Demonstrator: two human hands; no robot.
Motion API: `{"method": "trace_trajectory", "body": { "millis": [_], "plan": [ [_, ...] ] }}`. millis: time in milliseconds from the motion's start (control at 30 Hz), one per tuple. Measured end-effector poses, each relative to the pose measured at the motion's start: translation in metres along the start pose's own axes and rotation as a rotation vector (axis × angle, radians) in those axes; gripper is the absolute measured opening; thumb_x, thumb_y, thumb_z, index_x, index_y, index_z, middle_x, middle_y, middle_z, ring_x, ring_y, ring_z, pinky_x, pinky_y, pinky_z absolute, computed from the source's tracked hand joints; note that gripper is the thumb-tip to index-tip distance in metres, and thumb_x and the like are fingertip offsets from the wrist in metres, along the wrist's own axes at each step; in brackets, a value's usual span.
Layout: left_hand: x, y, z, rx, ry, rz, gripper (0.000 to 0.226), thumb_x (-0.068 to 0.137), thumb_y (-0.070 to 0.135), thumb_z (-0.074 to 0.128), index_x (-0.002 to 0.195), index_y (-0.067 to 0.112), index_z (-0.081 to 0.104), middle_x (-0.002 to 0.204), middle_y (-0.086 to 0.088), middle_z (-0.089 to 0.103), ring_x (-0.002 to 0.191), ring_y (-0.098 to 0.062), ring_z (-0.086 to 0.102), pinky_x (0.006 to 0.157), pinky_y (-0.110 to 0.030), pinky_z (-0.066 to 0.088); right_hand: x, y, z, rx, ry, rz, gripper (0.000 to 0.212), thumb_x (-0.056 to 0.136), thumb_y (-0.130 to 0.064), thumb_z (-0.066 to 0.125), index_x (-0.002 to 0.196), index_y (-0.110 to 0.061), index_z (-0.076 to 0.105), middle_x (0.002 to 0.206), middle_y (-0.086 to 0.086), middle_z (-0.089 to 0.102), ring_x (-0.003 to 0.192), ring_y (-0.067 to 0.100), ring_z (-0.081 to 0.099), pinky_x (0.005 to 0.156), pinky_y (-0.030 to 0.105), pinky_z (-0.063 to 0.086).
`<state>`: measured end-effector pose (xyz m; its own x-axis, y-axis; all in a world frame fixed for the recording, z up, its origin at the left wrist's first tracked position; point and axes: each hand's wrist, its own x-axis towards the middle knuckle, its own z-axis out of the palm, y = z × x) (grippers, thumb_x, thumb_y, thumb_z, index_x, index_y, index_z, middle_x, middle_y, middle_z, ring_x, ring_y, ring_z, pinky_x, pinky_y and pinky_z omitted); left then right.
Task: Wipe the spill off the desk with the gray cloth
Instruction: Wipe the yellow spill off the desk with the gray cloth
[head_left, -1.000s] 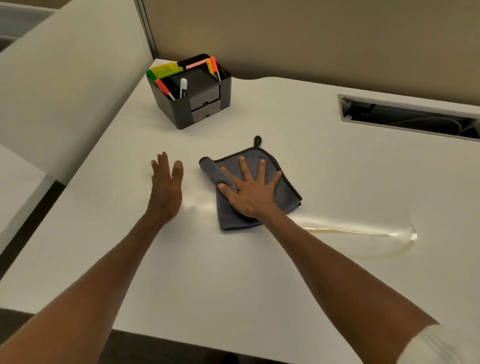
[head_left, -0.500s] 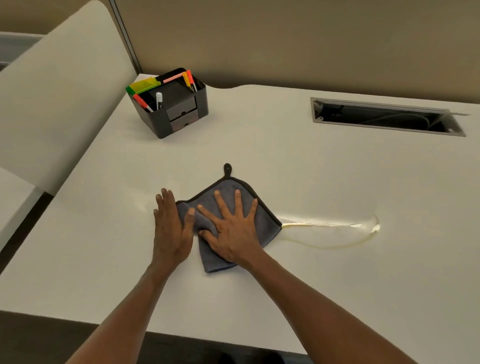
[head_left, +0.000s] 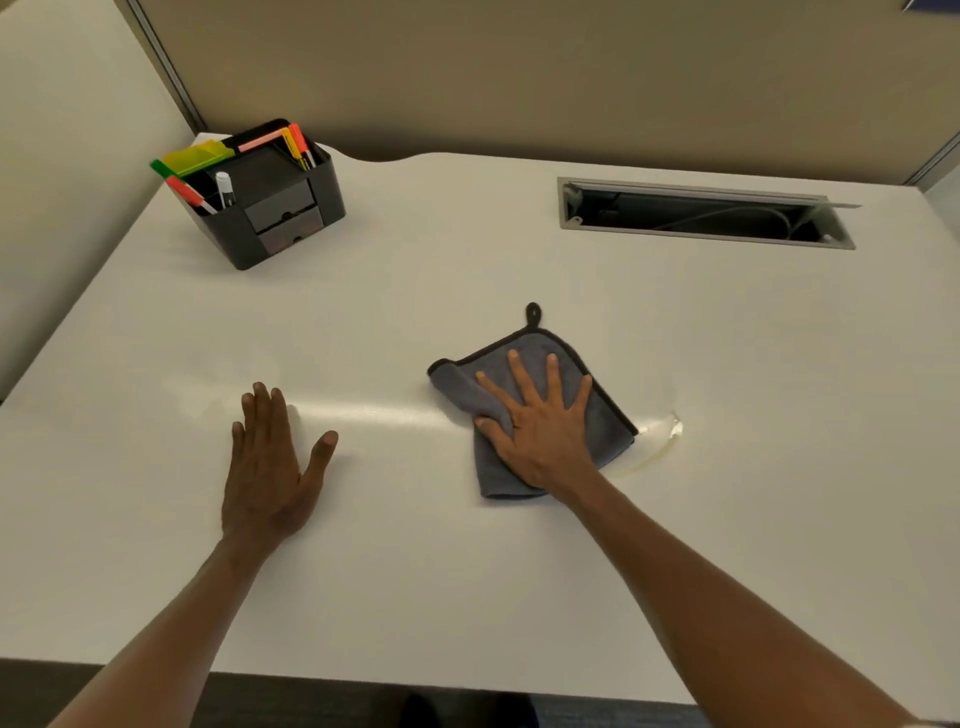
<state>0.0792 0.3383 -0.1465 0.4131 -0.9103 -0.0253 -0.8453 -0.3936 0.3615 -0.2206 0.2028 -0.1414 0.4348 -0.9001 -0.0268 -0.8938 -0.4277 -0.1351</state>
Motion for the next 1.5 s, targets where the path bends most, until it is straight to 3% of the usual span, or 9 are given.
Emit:
{"method": "trace_trajectory", "body": {
  "millis": [100,267,633,1033,1233,1500],
  "plan": [
    [0.0,-0.001,0.0,-0.004,0.003,-0.016,0.093,0.087,0.077,0.012,0.154,0.016,-0.011,0.163,0.002,-0.018,0.147,-0.005,-0.023,0.123,-0.035,-0.004,0.001,0.036,-0.01,-0.029,-0.026,0.047,0.062,0.091,-0.074,0.013,0.15,-0.058,0.004,0.168,-0.01,0.003,0.153,0.038,-0.003,0.109,0.076,-0.007],
    [-0.001,-0.002,0.001,-0.003,0.015,-0.027,0.093,0.088,0.076,0.015,0.154,0.014,-0.007,0.164,0.0,-0.014,0.147,-0.005,-0.021,0.123,-0.036,-0.003,-0.01,0.103,-0.025,-0.05,-0.058,0.115,0.058,0.087,-0.076,0.004,0.139,-0.066,-0.021,0.167,-0.014,-0.003,0.153,0.035,-0.006,0.108,0.079,-0.006],
    [0.0,0.003,0.0,-0.027,0.035,-0.046,0.092,0.089,0.074,0.019,0.155,0.013,-0.004,0.165,0.0,-0.009,0.148,-0.005,-0.018,0.124,-0.036,0.0,-0.059,0.113,-0.023,-0.001,-0.076,0.257,0.062,0.088,-0.077,0.002,0.146,-0.062,-0.013,0.167,-0.015,-0.008,0.153,0.035,-0.013,0.106,0.082,-0.003],
    [-0.004,0.01,-0.01,-0.001,0.013,-0.02,0.088,0.094,0.065,0.02,0.154,0.006,-0.006,0.163,-0.011,-0.016,0.15,-0.02,-0.019,0.123,-0.039,-0.005,-0.101,-0.004,0.0,0.001,-0.026,0.303,0.068,0.089,-0.081,0.008,0.151,-0.055,-0.006,0.168,-0.008,-0.006,0.152,0.039,-0.009,0.104,0.083,0.001],
    [0.015,-0.002,-0.025,-0.193,-0.006,-0.068,0.075,0.1,0.041,0.034,0.153,0.005,-0.004,0.161,-0.015,-0.018,0.149,-0.026,-0.021,0.122,-0.049,-0.005,-0.082,-0.085,0.008,0.025,-0.041,0.182,0.076,0.085,-0.087,0.011,0.152,-0.054,-0.002,0.168,-0.006,-0.007,0.151,0.041,-0.014,0.104,0.082,-0.006],
    [0.047,-0.043,-0.051,-0.162,0.071,-0.007,0.067,0.102,0.04,0.029,0.155,0.01,0.001,0.163,-0.009,-0.012,0.15,-0.021,-0.016,0.122,-0.042,-0.008,-0.058,-0.165,0.019,0.031,-0.022,0.046,0.07,0.091,-0.08,0.02,0.153,-0.051,0.009,0.168,-0.002,0.005,0.151,0.045,-0.001,0.105,0.082,-0.002]
  ]
}}
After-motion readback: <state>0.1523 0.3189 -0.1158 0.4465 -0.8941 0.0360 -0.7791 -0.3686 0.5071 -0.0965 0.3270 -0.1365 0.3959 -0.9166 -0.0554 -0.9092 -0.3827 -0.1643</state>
